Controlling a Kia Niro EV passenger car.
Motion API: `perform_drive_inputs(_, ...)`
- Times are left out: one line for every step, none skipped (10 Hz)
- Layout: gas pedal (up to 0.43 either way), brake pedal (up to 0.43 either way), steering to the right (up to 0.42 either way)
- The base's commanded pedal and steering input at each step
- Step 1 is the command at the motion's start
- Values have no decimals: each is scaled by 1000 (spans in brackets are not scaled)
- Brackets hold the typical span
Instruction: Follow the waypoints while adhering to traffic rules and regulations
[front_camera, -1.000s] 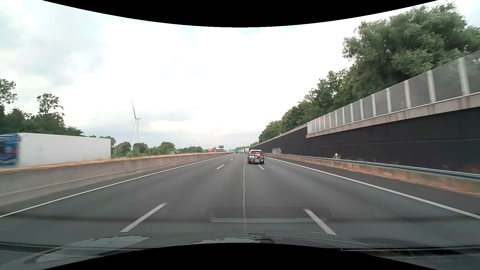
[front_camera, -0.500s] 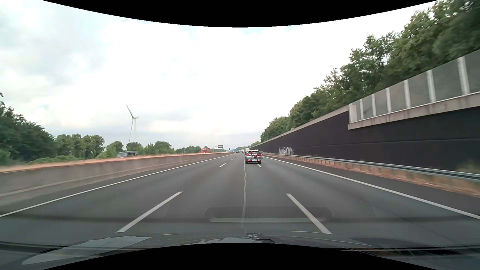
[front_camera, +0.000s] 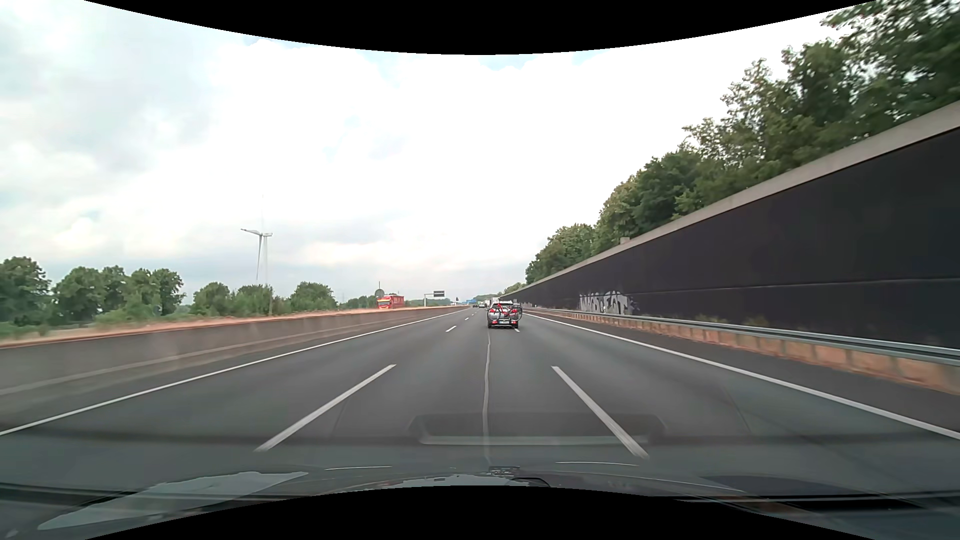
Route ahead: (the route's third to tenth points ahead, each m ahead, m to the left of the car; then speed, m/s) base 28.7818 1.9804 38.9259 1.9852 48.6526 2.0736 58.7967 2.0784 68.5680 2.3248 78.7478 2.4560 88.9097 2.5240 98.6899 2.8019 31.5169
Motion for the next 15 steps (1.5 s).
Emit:
perform_drive_inputs(177, 0, -4)
perform_drive_inputs(177, 0, -4)
perform_drive_inputs(177, 0, -3)
perform_drive_inputs(189, 0, -3)
perform_drive_inputs(197, 0, -3)
perform_drive_inputs(209, 0, -3)
perform_drive_inputs(220, 0, -3)
perform_drive_inputs(220, 0, -3)
perform_drive_inputs(220, 0, -3)
perform_drive_inputs(220, 0, -3)
perform_drive_inputs(220, 0, -3)
perform_drive_inputs(228, 0, -3)
perform_drive_inputs(228, 0, -3)
perform_drive_inputs(228, 0, -3)
perform_drive_inputs(228, 0, -3)
